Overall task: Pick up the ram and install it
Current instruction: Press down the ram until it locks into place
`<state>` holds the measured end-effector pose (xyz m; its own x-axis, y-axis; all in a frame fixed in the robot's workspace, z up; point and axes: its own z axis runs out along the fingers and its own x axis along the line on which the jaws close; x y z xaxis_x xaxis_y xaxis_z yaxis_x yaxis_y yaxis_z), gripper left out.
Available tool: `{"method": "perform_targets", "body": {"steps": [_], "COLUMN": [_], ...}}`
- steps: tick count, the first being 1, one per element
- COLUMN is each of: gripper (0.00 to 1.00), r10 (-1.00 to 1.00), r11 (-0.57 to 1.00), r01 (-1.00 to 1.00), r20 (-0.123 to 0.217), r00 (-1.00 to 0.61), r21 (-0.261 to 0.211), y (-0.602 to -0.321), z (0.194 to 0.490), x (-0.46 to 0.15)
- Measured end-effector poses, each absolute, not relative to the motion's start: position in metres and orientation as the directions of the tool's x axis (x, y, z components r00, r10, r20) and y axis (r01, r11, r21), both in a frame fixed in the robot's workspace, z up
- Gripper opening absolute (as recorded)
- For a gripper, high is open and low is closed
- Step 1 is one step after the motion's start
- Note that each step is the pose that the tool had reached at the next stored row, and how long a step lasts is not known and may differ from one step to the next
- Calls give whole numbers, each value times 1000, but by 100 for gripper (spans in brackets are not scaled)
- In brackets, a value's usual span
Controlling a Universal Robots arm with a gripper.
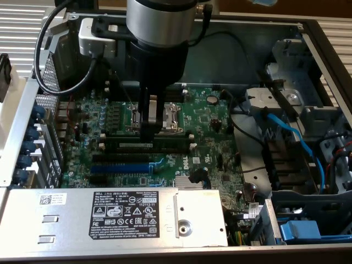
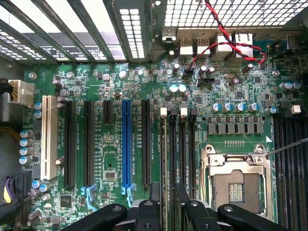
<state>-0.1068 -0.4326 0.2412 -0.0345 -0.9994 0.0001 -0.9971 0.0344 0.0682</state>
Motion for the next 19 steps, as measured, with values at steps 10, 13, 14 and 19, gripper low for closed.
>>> {"method": "perform_targets", "body": {"steps": [10,13,14,19], "gripper": [11,10,10,10], "r10": [-999,-999,-999,-999], "r11": [34,34,34,34], "r01": [-997,-997,-997,-997], "r20": [0,0,0,0], "r00": [-34,-35,-35,-34], "r21": [68,68,68,68], "y": [-433,-433,-433,-433], "z": [241,241,241,241], "x": [-107,-107,-107,-106]}}
